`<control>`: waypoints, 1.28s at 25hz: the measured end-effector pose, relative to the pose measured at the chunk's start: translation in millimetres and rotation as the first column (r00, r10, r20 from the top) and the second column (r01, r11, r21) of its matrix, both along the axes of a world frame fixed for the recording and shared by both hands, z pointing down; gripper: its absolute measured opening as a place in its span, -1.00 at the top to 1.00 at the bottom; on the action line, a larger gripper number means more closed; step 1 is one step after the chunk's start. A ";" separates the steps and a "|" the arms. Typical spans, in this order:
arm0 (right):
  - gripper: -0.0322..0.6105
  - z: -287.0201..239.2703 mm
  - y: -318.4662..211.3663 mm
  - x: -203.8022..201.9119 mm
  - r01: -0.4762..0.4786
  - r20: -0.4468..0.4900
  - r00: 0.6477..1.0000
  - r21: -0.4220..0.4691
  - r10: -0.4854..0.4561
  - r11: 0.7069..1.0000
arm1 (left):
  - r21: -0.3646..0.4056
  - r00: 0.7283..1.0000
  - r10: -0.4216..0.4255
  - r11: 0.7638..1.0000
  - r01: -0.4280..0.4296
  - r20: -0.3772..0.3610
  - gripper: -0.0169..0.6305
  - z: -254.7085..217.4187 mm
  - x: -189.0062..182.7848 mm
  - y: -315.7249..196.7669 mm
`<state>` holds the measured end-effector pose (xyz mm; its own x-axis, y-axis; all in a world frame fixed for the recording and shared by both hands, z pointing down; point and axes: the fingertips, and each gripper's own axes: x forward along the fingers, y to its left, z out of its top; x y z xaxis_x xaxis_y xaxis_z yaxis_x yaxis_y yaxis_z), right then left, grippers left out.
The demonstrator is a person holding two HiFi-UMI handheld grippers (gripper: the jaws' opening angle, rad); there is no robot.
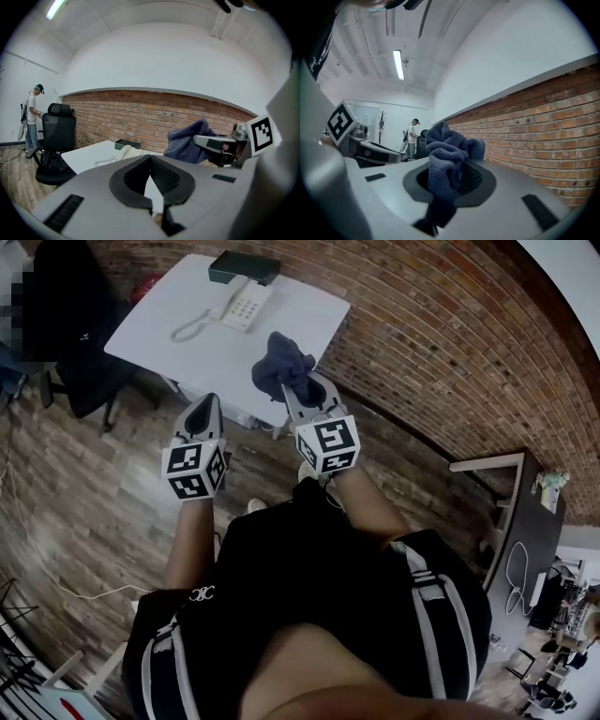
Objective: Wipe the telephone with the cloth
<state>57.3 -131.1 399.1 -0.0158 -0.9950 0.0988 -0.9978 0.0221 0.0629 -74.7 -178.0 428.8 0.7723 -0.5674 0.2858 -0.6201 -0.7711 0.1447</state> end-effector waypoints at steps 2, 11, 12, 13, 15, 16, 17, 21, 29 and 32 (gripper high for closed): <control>0.76 4.4 -11.5 13.4 -0.001 0.003 1.000 -0.003 0.001 1.000 | 0.000 1.000 -0.001 1.000 0.001 0.011 0.97 3.4 11.8 -9.4; 0.76 20.2 -106.1 92.5 0.065 0.002 0.998 -0.034 -0.065 0.997 | 0.007 0.993 -0.112 0.994 0.112 0.034 0.97 4.6 71.2 -80.8; 0.76 19.4 -118.3 101.1 0.078 0.000 0.997 -0.033 -0.078 0.996 | 0.009 0.992 -0.123 0.992 0.123 0.039 0.97 3.8 78.8 -89.8; 0.76 18.7 -130.5 109.4 0.092 -0.003 0.996 -0.031 -0.092 0.995 | 0.010 0.990 -0.135 0.991 0.135 0.043 0.97 3.3 86.9 -99.2; 0.77 19.7 -153.9 125.2 0.121 -0.005 0.993 -0.030 -0.121 0.992 | 0.003 0.987 -0.158 0.988 0.158 0.040 0.97 1.8 103.9 -117.1; 0.77 21.4 -164.7 132.9 0.134 -0.003 0.991 -0.035 -0.134 0.990 | -0.001 0.985 -0.167 0.986 0.167 0.037 0.97 0.7 112.3 -124.6; 0.77 23.5 -175.1 140.8 0.143 0.001 0.990 -0.040 -0.143 0.989 | 0.001 0.984 -0.175 0.984 0.176 0.037 0.97 -0.6 120.2 -131.3; 0.77 33.3 -216.0 170.4 0.178 0.044 0.983 -0.060 -0.176 0.982 | 0.021 0.972 -0.229 0.973 0.229 0.043 0.97 -3.2 140.1 -154.2; 0.76 40.9 -297.4 180.5 0.391 0.150 0.912 -0.032 -0.383 0.920 | -0.007 0.921 -0.384 0.923 0.386 0.069 0.97 17.2 130.2 -165.1; 0.76 49.1 -336.4 185.8 0.388 0.128 0.916 -0.044 -0.380 0.921 | -0.018 0.900 -0.426 0.903 0.429 0.086 0.97 22.0 116.2 -166.1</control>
